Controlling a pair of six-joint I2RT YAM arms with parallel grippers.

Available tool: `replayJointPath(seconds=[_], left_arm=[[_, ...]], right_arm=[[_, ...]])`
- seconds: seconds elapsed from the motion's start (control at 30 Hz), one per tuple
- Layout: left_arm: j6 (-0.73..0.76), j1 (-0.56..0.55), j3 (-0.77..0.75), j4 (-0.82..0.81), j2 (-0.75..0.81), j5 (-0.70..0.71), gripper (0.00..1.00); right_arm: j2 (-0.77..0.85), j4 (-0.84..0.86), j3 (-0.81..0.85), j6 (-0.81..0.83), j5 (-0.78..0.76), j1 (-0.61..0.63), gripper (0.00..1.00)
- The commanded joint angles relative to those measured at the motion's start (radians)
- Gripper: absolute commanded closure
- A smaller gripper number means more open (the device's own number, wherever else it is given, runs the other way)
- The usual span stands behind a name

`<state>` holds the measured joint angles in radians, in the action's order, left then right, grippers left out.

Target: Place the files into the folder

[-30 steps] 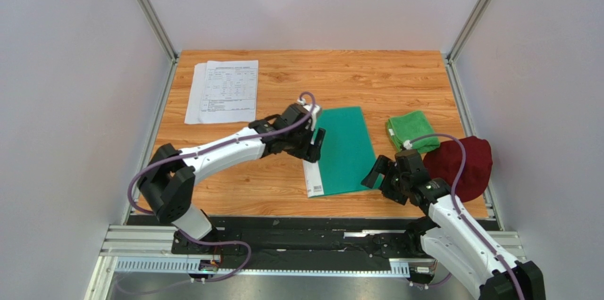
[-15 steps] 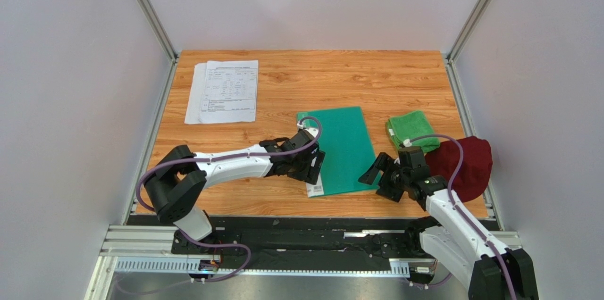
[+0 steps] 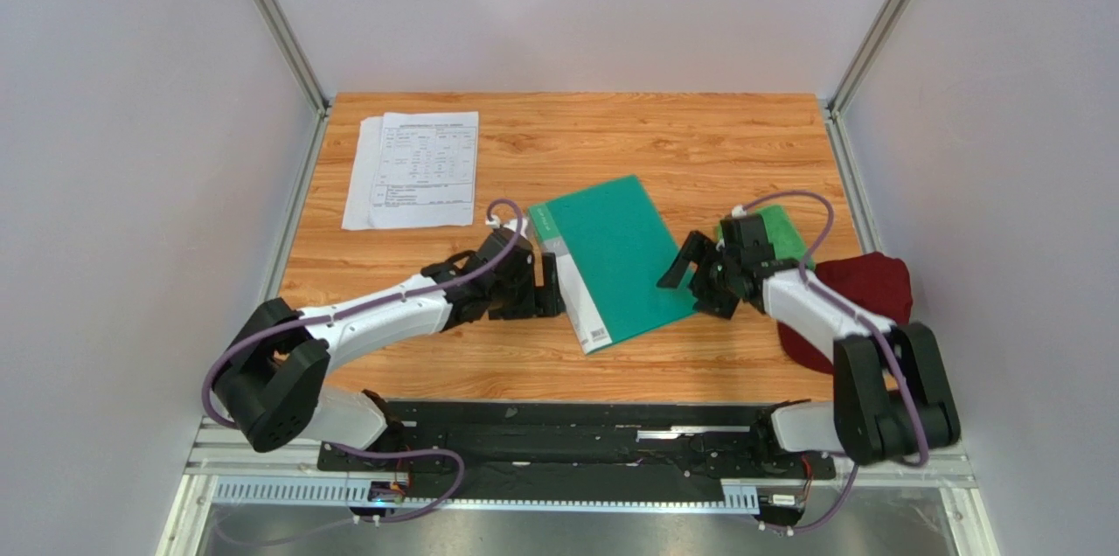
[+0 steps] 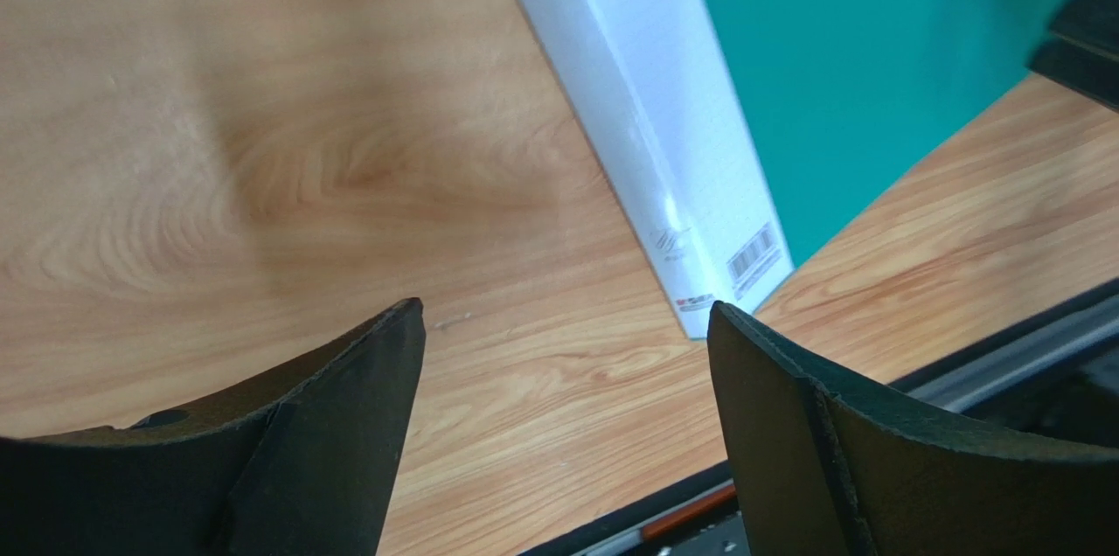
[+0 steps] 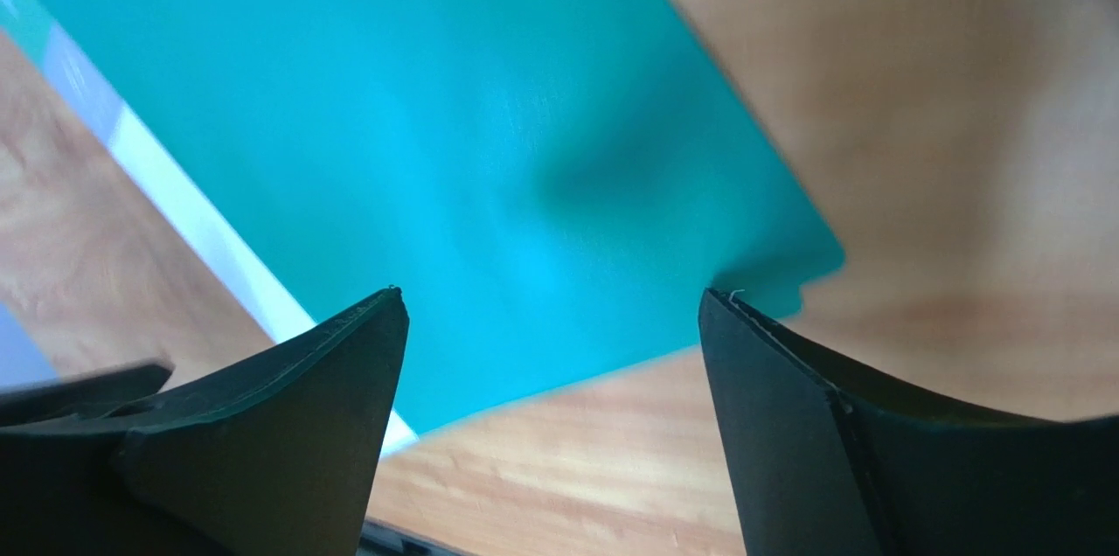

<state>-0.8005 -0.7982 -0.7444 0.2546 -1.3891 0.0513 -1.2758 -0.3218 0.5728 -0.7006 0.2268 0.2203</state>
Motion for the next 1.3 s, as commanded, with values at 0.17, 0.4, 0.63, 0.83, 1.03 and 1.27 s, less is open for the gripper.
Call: replayJointPath(seconds=[0.17,0.4,0.63,0.83,1.03,1.27], left_arm=[[0.206,0.299,-0.445,0.101,-0.177,-0.240,0.12],[0.398,0.430,-0.950,0.310,-0.635,-0.359,0.15],[0.586,0.453,-1.335,0.555,-0.962,-0.467,0.16],[0.558,0.453,-1.277,0.535,-0.981,-0.473,0.26],[0.489,0.453,-1.129,0.485,-0.929,-0.470,0.44],[0.420,0.453,-0.899,0.351,-0.820,-0.461,0.56]], right_arm=[[-0.206,-0.074,0.310,0.139,0.023,-0.018,0.12],[0.104,0.055,-0.009,-0.089,0.079,0.175,0.12],[0.113,0.418,-0.243,-0.370,0.095,0.390,0.19],[-0.028,0.699,-0.281,-0.536,0.017,0.502,0.30],[0.015,0.722,-0.379,-0.668,-0.096,0.516,0.37],[0.124,0.653,-0.416,-0.694,-0.165,0.490,0.40]])
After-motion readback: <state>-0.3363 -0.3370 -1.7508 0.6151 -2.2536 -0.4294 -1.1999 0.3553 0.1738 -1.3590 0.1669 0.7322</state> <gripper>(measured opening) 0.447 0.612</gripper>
